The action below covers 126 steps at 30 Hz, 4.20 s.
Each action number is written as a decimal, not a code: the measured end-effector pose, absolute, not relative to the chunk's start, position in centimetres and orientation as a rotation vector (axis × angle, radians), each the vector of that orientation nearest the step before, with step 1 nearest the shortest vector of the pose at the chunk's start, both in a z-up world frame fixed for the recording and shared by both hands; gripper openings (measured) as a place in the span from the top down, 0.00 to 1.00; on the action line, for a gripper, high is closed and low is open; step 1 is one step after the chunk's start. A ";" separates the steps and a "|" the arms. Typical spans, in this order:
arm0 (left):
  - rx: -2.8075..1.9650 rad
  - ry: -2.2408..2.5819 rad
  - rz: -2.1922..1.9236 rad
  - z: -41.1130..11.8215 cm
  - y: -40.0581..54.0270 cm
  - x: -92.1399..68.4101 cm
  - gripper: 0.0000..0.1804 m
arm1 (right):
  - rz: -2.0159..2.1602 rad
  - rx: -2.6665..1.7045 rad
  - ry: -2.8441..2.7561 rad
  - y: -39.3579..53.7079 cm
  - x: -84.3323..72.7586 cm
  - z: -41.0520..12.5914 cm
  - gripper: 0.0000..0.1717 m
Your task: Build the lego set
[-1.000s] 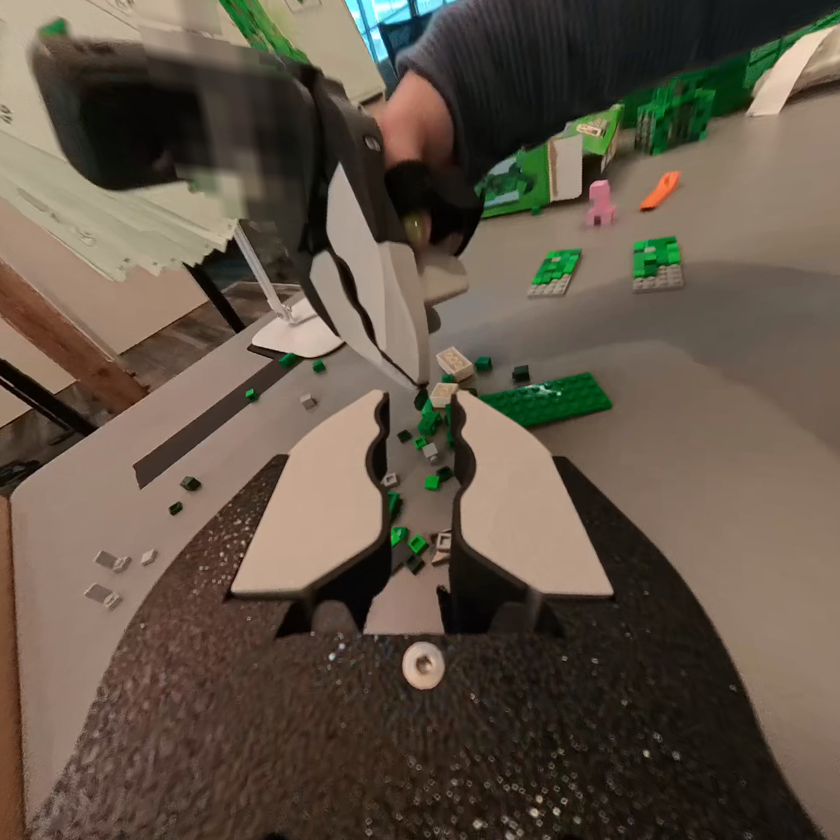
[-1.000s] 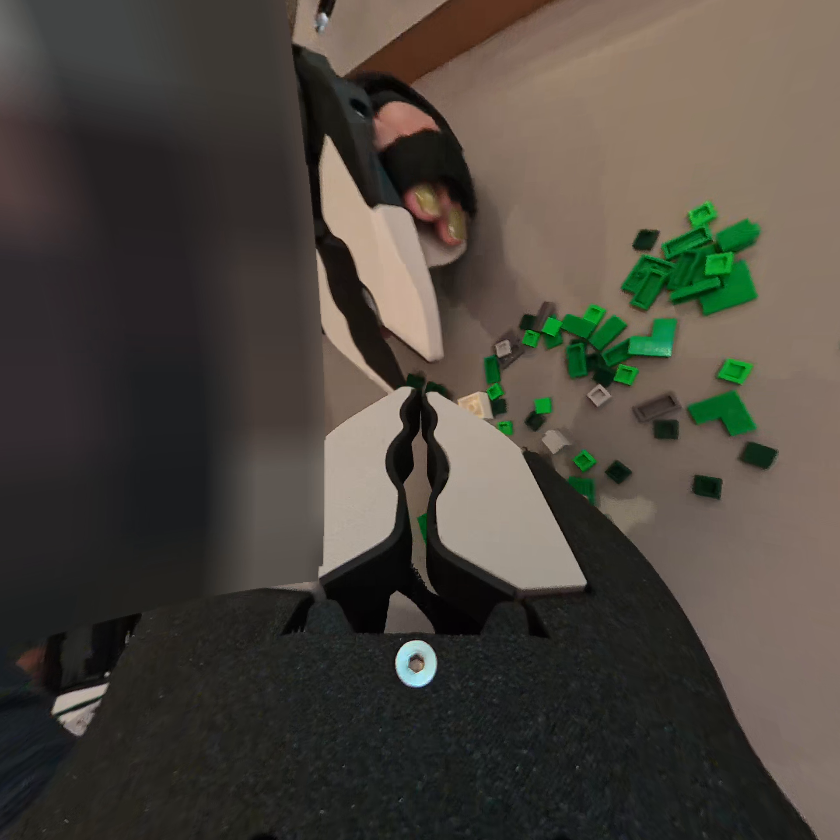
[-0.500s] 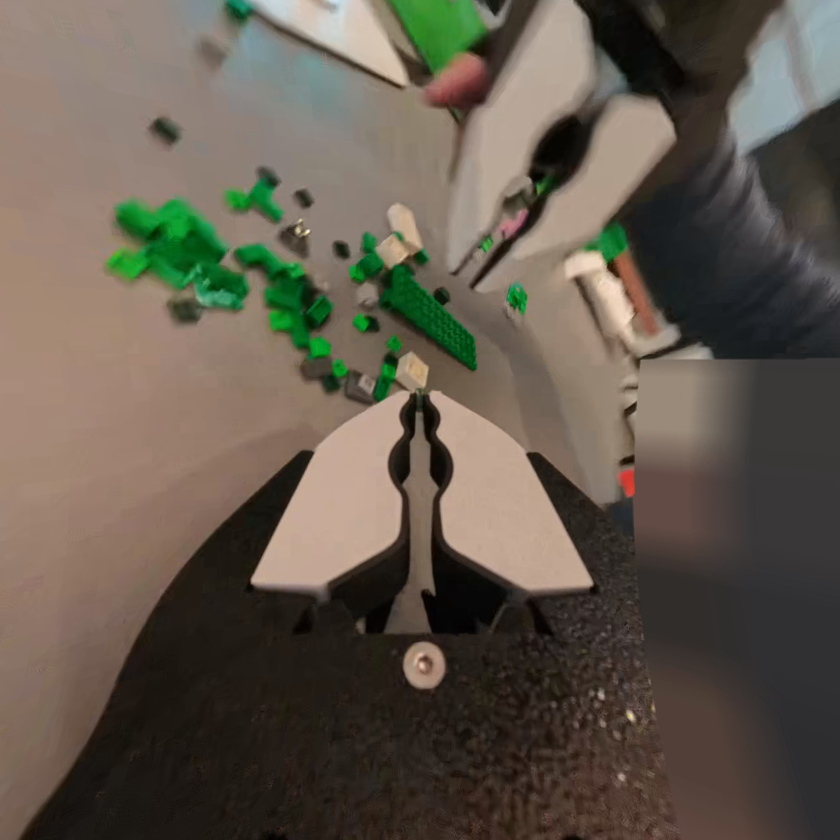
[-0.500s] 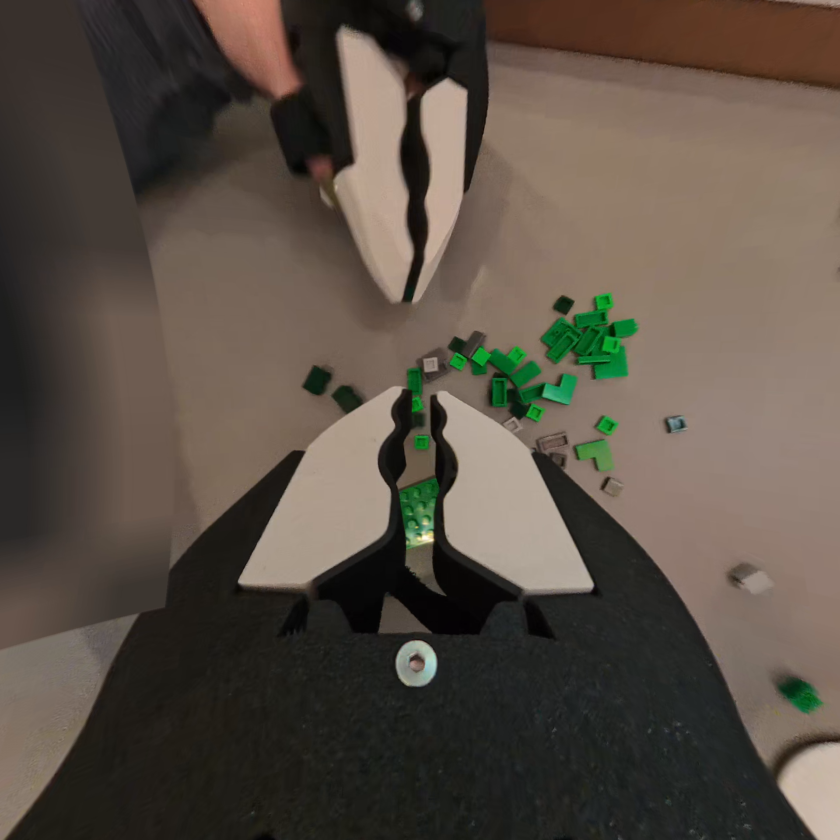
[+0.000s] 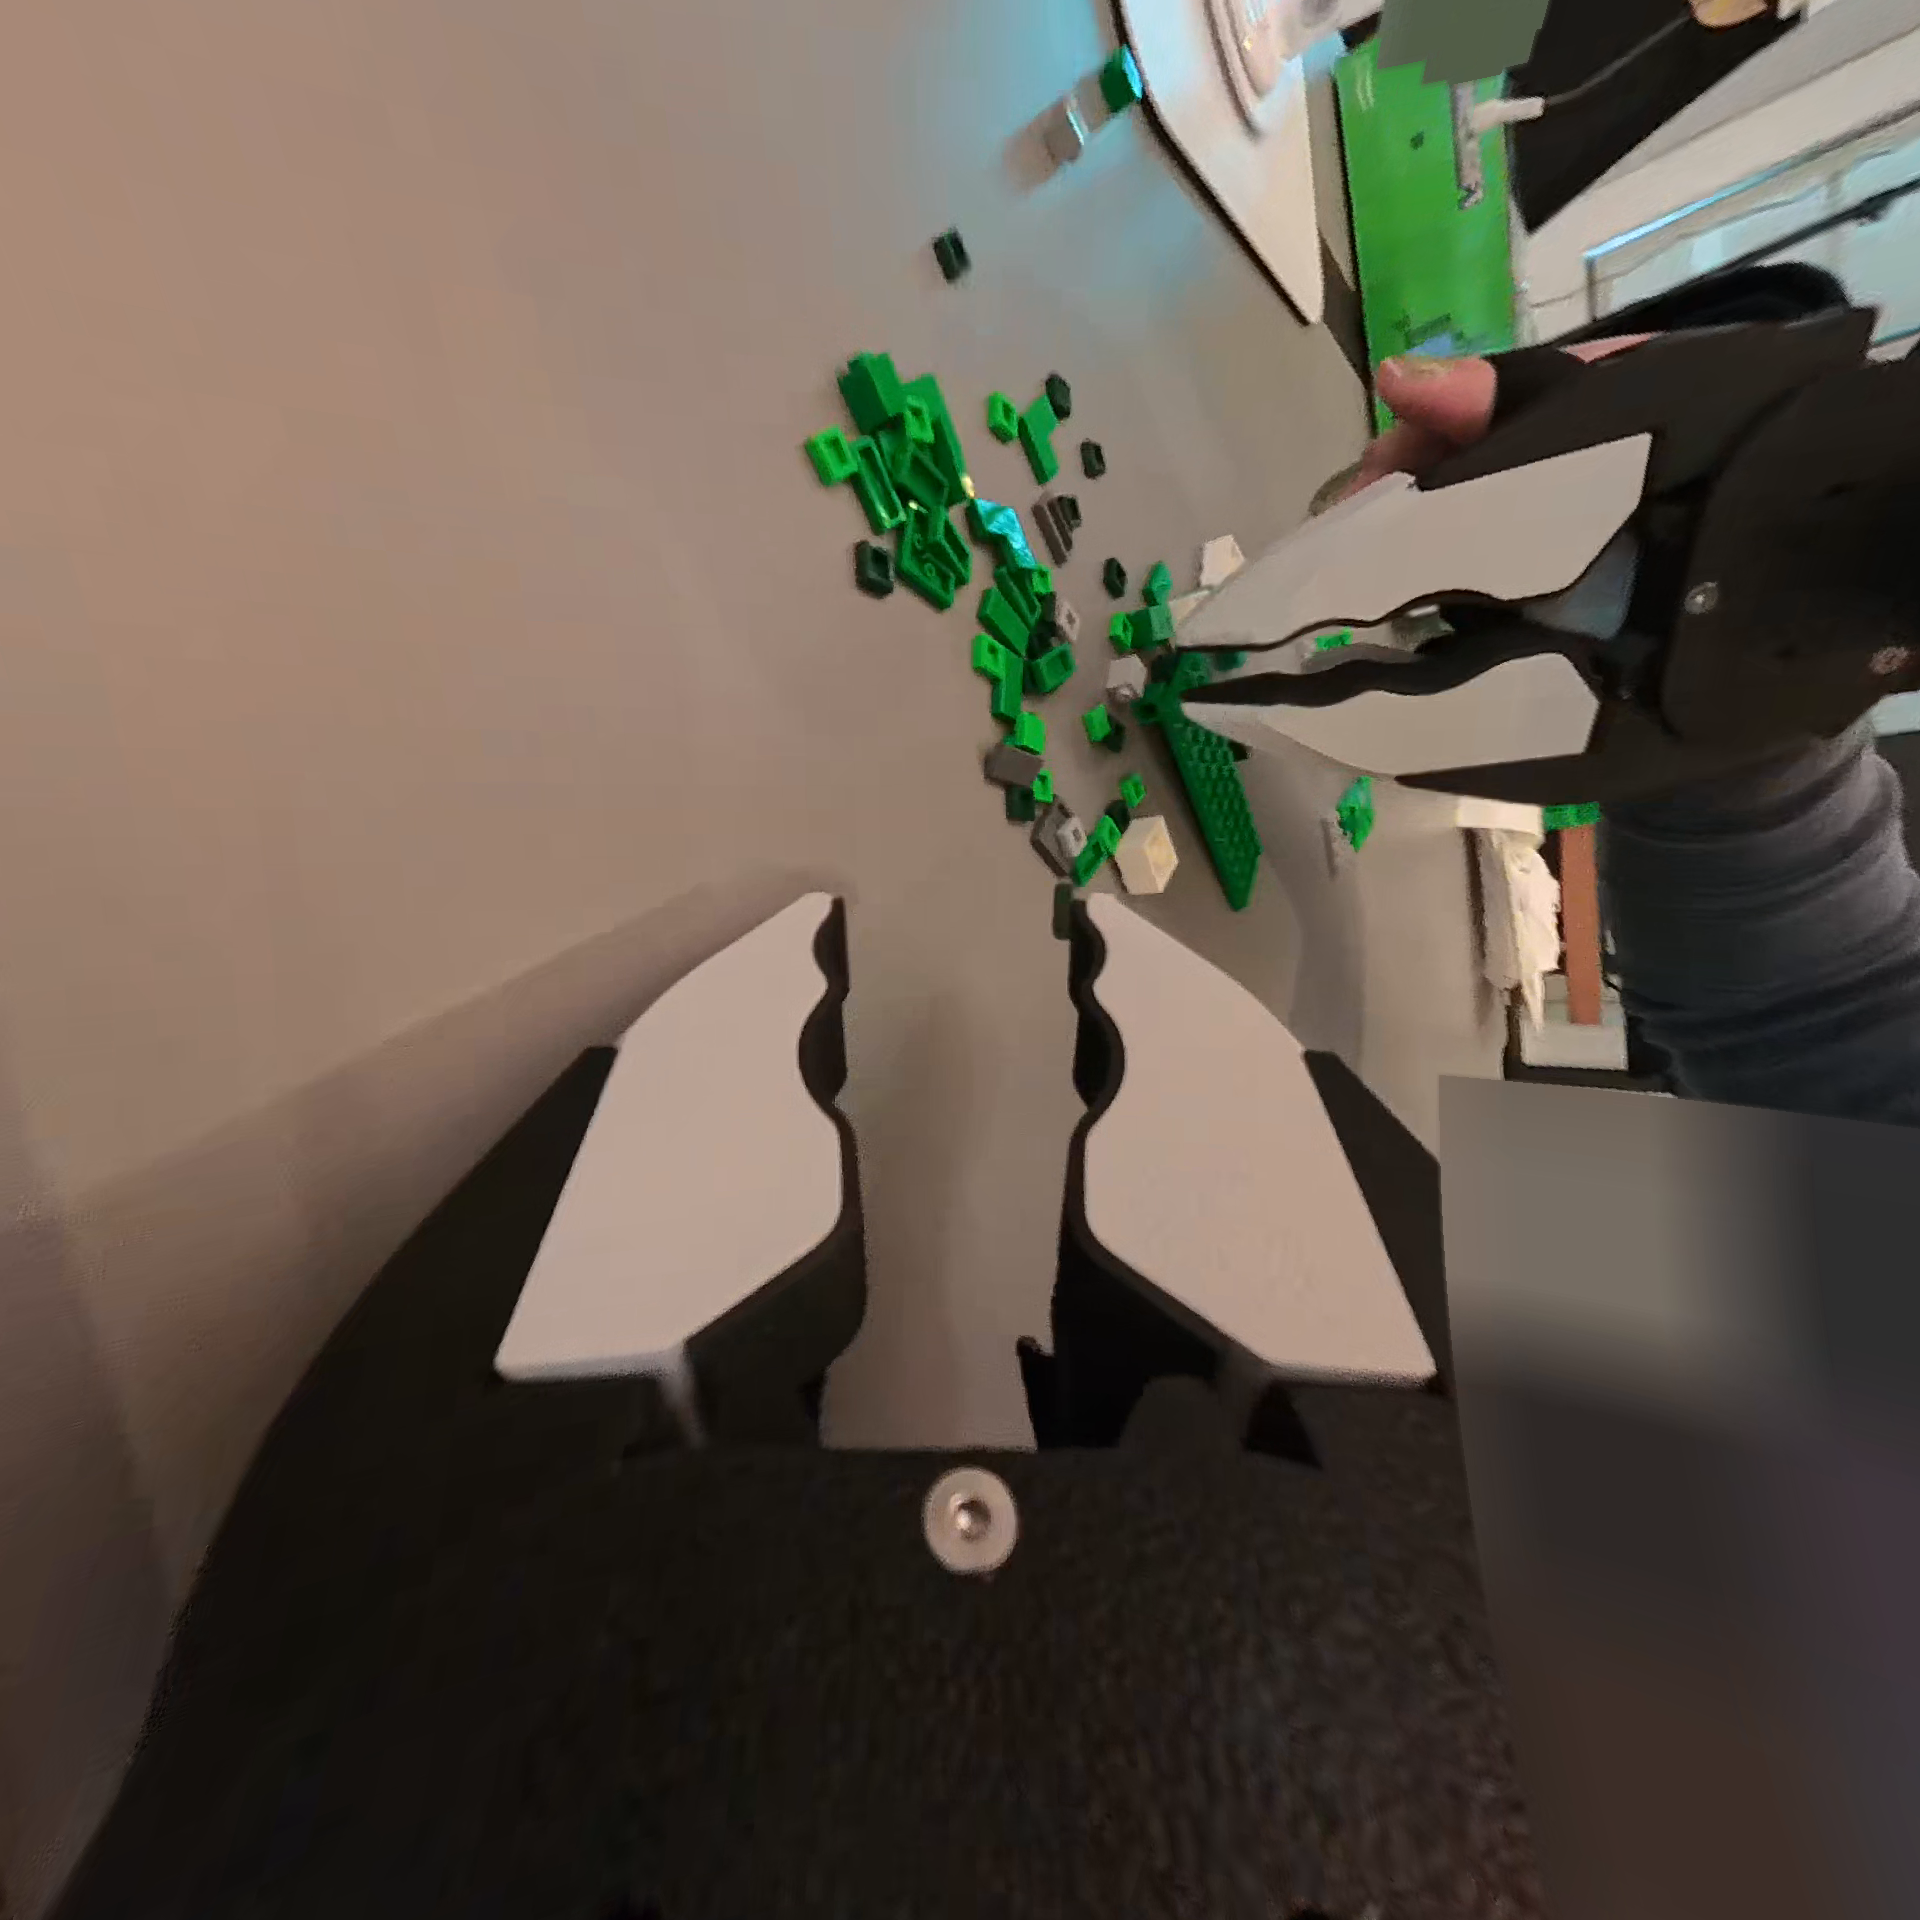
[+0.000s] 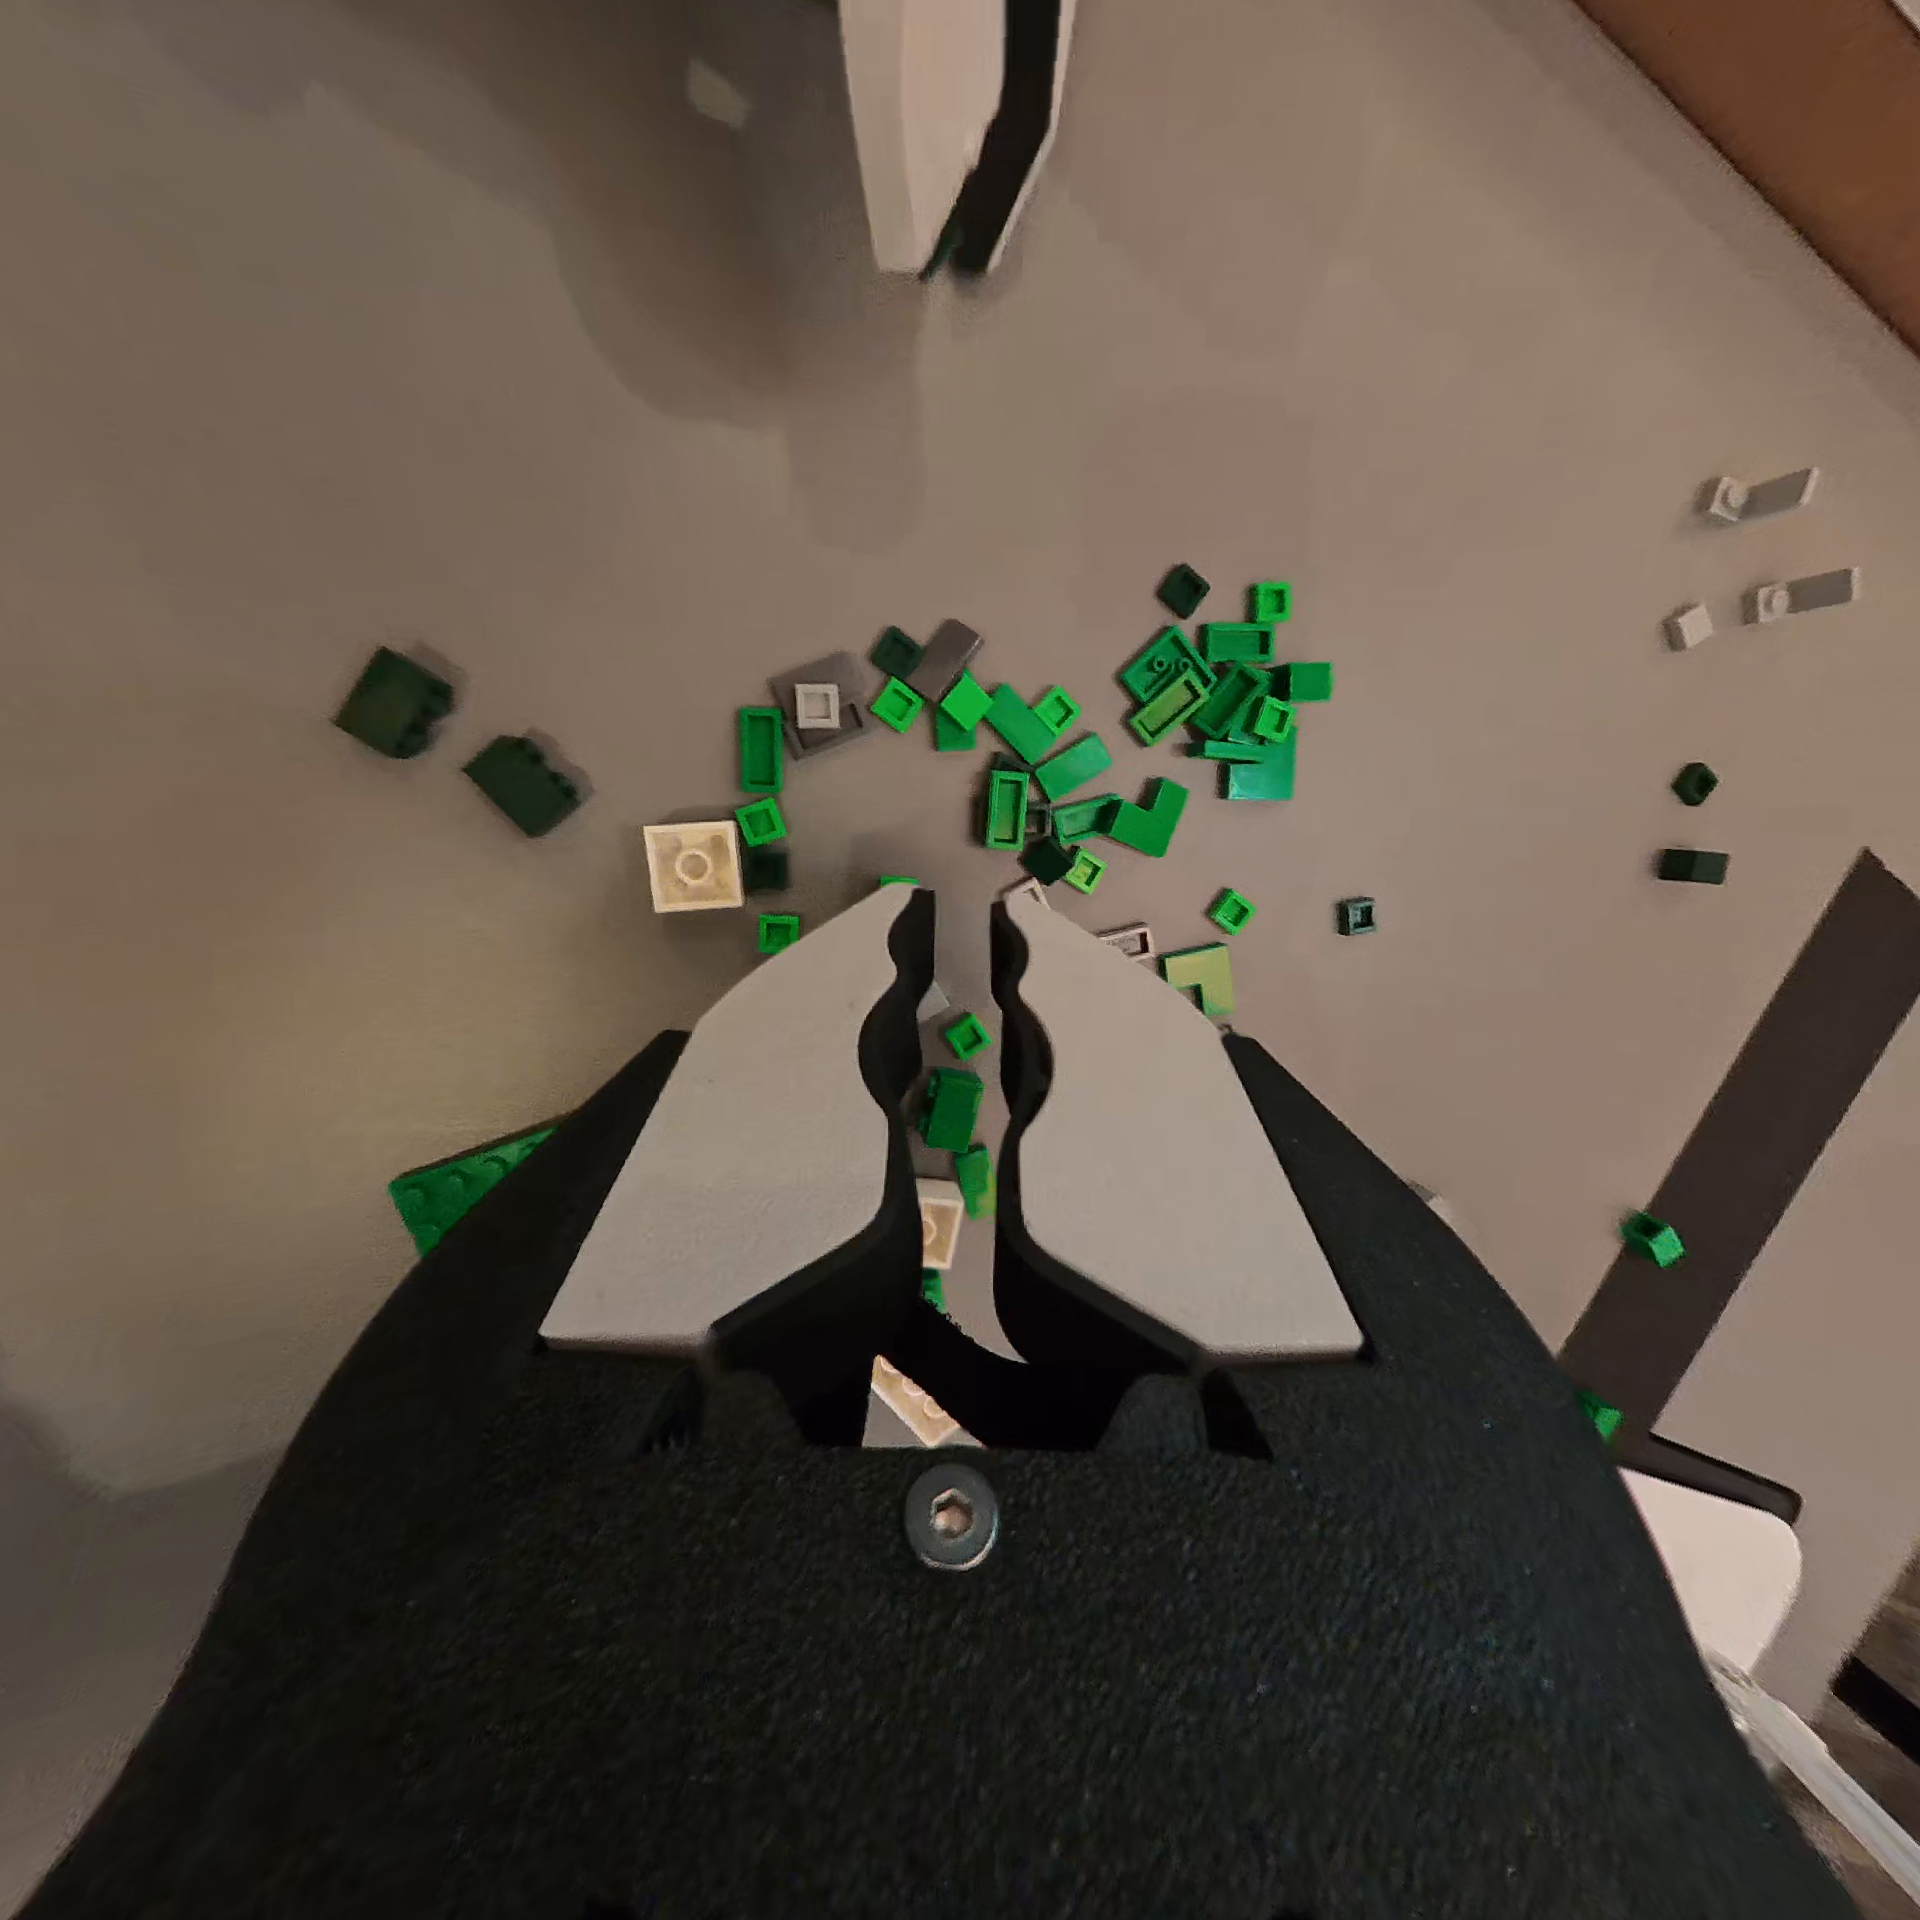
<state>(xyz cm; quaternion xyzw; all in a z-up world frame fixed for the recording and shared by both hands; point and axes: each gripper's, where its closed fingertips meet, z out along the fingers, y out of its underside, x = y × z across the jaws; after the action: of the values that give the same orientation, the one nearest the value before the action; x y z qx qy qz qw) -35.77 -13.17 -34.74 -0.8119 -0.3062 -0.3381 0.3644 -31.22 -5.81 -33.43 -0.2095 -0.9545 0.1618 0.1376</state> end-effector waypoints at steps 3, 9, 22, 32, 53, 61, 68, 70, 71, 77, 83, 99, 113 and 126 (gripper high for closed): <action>-2.081 -0.787 -0.890 -34.7 -13.3 -35.7 0.77 | 0.492 -0.566 -2.734 -6.1 -31.2 -33.5 0.94; -1.893 -0.692 -1.106 -32.5 -12.2 -34.4 0.76 | 0.825 -0.409 -2.435 -11.2 -32.1 -29.7 0.92; -1.589 -0.622 -1.369 -29.2 -11.6 -33.8 0.74 | 1.074 -0.336 -2.169 -16.2 -32.0 -27.5 0.81; -1.575 -0.614 -1.408 -29.4 -11.6 -33.6 0.74 | 1.089 -0.471 -2.150 -14.7 -32.5 -28.1 0.84; -1.514 -0.451 -0.211 -27.0 -10.4 -40.9 0.75 | 0.433 -0.765 -2.918 -6.1 -30.8 -35.7 0.92; -1.513 -0.452 -0.237 -27.0 -10.5 -40.8 0.75 | 0.335 -0.716 -2.931 -5.7 -30.9 -36.2 0.96; -1.538 -0.343 -0.200 -26.5 -10.3 -39.8 0.72 | 0.342 -0.547 -2.769 -5.4 -29.2 -32.5 0.96; -1.587 -0.248 -0.188 -26.2 -10.0 -38.2 0.70 | 0.320 -0.576 -2.693 -3.9 -27.0 -30.4 0.96; -1.608 -0.192 -0.195 -25.9 -9.3 -36.8 0.69 | 0.307 -0.612 -2.651 -2.8 -25.6 -29.4 0.96; -1.776 0.306 -0.450 -26.5 -2.8 -17.2 0.67 | 0.233 -0.919 -2.445 4.2 -14.4 -27.2 0.96; -2.012 0.530 -0.511 -31.4 1.3 -8.9 0.69 | 0.302 -1.054 -2.418 5.9 -6.3 -29.8 0.96; -2.400 0.855 -0.362 -35.9 3.3 -8.0 0.69 | 0.503 -0.876 -2.505 5.6 -4.8 -31.7 0.96; -2.417 0.936 -0.274 -36.0 4.3 -7.8 0.82 | 0.586 -0.845 -2.422 5.1 -5.1 -33.1 0.96; -2.123 0.847 -0.240 -34.9 3.2 -6.2 0.83 | 0.535 -0.827 -2.470 3.2 -5.2 -34.5 0.96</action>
<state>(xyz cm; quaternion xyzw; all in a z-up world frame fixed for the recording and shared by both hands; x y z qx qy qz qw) -6.18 3.22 -34.92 -0.8428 0.3361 -0.0953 0.4095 -5.18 3.22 -34.54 -0.3020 -0.9020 0.1953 0.2389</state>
